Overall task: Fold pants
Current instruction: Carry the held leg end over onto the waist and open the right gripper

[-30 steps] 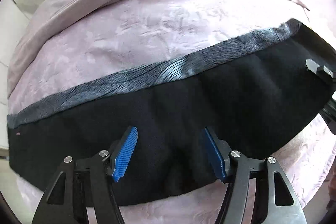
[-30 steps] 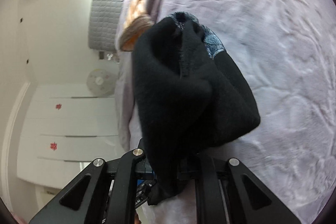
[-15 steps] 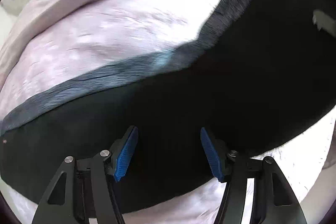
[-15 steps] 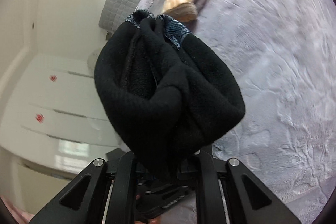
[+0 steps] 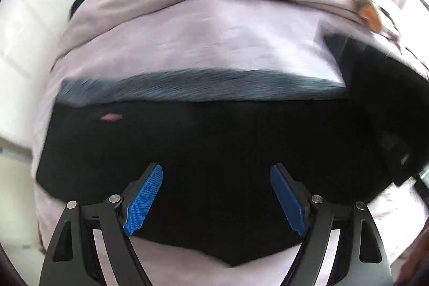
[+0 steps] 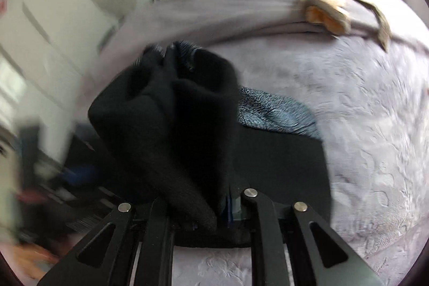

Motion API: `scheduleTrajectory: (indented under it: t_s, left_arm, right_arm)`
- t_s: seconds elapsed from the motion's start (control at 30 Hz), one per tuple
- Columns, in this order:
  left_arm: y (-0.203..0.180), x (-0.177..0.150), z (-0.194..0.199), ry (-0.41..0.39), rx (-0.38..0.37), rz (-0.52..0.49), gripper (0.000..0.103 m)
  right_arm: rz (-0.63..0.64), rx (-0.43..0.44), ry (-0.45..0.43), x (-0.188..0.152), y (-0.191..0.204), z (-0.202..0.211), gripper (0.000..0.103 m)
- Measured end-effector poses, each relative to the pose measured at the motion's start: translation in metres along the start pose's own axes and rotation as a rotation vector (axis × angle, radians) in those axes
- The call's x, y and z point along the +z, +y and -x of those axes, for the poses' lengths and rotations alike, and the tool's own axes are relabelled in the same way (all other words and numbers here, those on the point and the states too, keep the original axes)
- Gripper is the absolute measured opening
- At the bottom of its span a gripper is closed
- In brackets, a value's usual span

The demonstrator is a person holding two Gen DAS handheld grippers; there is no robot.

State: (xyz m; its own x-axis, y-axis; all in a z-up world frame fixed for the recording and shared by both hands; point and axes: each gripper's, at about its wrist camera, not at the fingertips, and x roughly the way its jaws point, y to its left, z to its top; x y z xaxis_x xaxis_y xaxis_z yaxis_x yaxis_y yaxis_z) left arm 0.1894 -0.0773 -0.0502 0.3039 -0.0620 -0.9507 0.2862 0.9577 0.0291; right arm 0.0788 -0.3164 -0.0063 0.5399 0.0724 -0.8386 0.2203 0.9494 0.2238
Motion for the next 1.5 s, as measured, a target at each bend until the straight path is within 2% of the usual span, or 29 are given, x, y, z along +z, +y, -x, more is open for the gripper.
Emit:
scheduleTrajectory:
  t_s: [0.1,0.2,0.27,0.33,0.43,0.5,0.57,0.63,0.7,0.77,0.83,0.93,0.97,1.0,1.03,1.07,1.1,1.13,1.2,1.27,1.33,1.4,1.5]
  left_arm:
    - [0.033,-0.004,-0.010,0.018,0.026,0.028,0.084]
    - [0.052,-0.007,-0.012,0.020,0.032,0.039,0.084]
    - [0.054,-0.010,-0.010,0.023,0.029,0.050,0.084]
    - [0.051,-0.011,-0.004,0.024,0.020,0.057,0.084]
    - [0.044,-0.011,0.008,0.017,-0.017,0.039,0.084]
    - [0.036,-0.007,0.013,0.013,-0.069,0.020,0.084]
    - [0.027,-0.002,0.020,0.014,-0.138,0.000,0.084]
    - [0.011,0.002,0.027,0.017,-0.212,-0.024,0.084]
    - [-0.009,0.006,0.032,0.024,-0.274,-0.053,0.084]
    - [-0.025,0.011,0.035,0.020,-0.320,-0.078,0.084]
    - [-0.048,0.017,0.034,0.027,-0.356,-0.129,0.084]
    - [-0.073,0.020,0.021,0.060,-0.364,-0.176,0.084]
    - [-0.079,0.021,0.013,0.080,-0.370,-0.178,0.078]
    - [-0.084,0.022,0.003,0.108,-0.375,-0.171,0.058]
    - [-0.086,0.022,-0.003,0.127,-0.379,-0.170,0.048]
    - [-0.090,0.022,-0.012,0.159,-0.381,-0.169,0.032]
    - [-0.092,0.022,-0.020,0.189,-0.389,-0.165,0.026]
    - [-0.094,0.020,-0.022,0.192,-0.369,-0.168,0.026]
    - [-0.093,0.016,-0.012,0.167,-0.358,-0.185,0.026]
    - [-0.090,0.009,0.003,0.125,-0.356,-0.202,0.026]
    - [-0.086,-0.001,0.009,0.093,-0.315,-0.217,0.026]
    - [-0.085,-0.007,-0.004,0.113,-0.268,-0.211,0.026]
    - [-0.085,-0.014,-0.031,0.157,-0.250,-0.181,0.026]
  right_arm:
    - [0.162,-0.189,0.059,-0.027,0.046,-0.036,0.030]
    - [0.394,-0.438,0.061,-0.046,0.092,-0.058,0.040]
    - [0.505,-0.480,0.046,-0.057,0.116,-0.054,0.042]
    - [0.560,-0.451,0.025,-0.062,0.132,-0.039,0.043]
    - [0.499,-0.298,0.033,-0.054,0.131,-0.014,0.047]
    - [0.312,-0.112,0.061,-0.045,0.102,0.006,0.047]
    - [0.035,0.061,0.095,-0.044,0.059,0.020,0.047]
    - [-0.282,0.184,0.139,-0.052,0.005,0.020,0.047]
    - [-0.516,0.268,0.154,-0.067,-0.035,0.016,0.047]
    - [-0.658,0.333,0.141,-0.077,-0.060,0.013,0.047]
    - [-0.733,0.370,0.134,-0.083,-0.073,0.008,0.047]
    - [-0.851,0.445,0.118,-0.094,-0.088,-0.006,0.047]
    - [-0.893,0.462,0.119,-0.098,-0.092,-0.013,0.047]
    - [-0.927,0.475,0.126,-0.099,-0.099,-0.021,0.047]
    - [-0.962,0.494,0.142,-0.103,-0.102,-0.030,0.047]
    - [-0.983,0.505,0.152,-0.104,-0.102,-0.036,0.042]
    - [-0.993,0.512,0.164,-0.105,-0.103,-0.042,0.032]
    - [-0.984,0.505,0.184,-0.105,-0.103,-0.047,0.005]
    - [-0.948,0.503,0.199,-0.101,-0.100,-0.045,0.005]
    - [-0.855,0.503,0.194,-0.089,-0.092,-0.031,0.005]
    - [-0.777,0.497,0.204,-0.082,-0.084,-0.021,0.005]
    - [-0.743,0.486,0.233,-0.083,-0.078,-0.020,0.005]
    - [-0.742,0.452,0.294,-0.094,-0.073,-0.044,0.005]
